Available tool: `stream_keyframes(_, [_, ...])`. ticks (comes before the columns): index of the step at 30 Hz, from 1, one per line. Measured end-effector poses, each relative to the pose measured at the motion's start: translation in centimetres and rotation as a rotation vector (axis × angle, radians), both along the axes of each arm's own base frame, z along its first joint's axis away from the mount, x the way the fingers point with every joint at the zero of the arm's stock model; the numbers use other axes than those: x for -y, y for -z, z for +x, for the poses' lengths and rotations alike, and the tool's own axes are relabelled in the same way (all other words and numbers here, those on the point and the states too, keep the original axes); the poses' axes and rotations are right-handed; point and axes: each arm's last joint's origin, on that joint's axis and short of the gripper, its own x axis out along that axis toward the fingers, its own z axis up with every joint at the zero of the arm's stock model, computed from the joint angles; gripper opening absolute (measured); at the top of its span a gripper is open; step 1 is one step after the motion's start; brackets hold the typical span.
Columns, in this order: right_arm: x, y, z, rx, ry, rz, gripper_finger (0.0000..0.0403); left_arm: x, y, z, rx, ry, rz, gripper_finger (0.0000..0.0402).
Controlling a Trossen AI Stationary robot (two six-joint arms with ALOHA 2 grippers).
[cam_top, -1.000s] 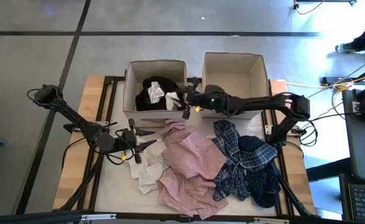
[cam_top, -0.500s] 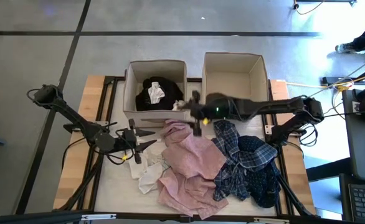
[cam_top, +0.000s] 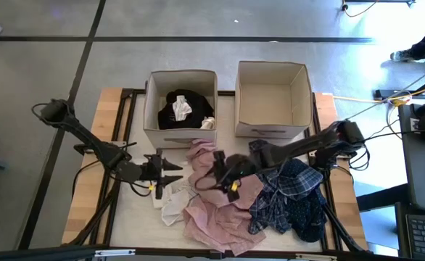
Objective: Sort clothes
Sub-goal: Put the white sock into the left laundry organizer
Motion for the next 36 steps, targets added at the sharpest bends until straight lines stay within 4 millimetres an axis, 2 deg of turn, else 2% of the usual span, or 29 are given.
stream_keyframes(3, [-1.0,2.5,1.1,-0.020,-0.012,-0.009,0.0243,0.5,0.8,0.3,-0.027,0.004,-0.009,0.0145])
stream_keyframes(7, [-1.3,5.6,2.2,-0.080,0.002,-0.012,0.0243,0.9,1.1,0.8,-0.031,0.010,-0.003,0.0145])
stream_keyframes(13, [-0.6,7.7,1.0,-0.288,0.074,-0.115,0.0243,1.6,-0.6,1.6,-0.068,0.016,0.043,0.0145])
stream_keyframes(15, [-0.3,7.8,0.0,-0.354,0.082,-0.127,0.0243,1.7,-1.3,1.8,-0.117,0.005,0.047,0.0145])
stream_keyframes(19, [0.5,8.3,-2.8,-0.369,0.103,-0.112,0.0243,1.8,-2.8,2.0,-0.225,-0.030,0.049,0.0145])
stream_keyframes(24, [2.2,9.9,-7.4,-0.284,0.193,-0.032,0.0243,2.2,-5.0,2.7,-0.304,-0.030,0.077,0.0145])
stream_keyframes(27, [3.1,10.8,-10.2,-0.242,0.262,0.006,0.0243,2.4,-5.6,3.8,-0.361,-0.009,0.123,0.0145])
stream_keyframes(32, [4.2,12.2,-13.7,-0.160,0.342,0.087,0.0243,2.8,-5.6,6.3,-0.474,0.033,0.170,0.0145])
stream_keyframes(36, [4.6,13.1,-15.2,-0.083,0.381,0.172,0.0243,3.2,-4.8,7.7,-0.607,0.106,0.149,0.0145])
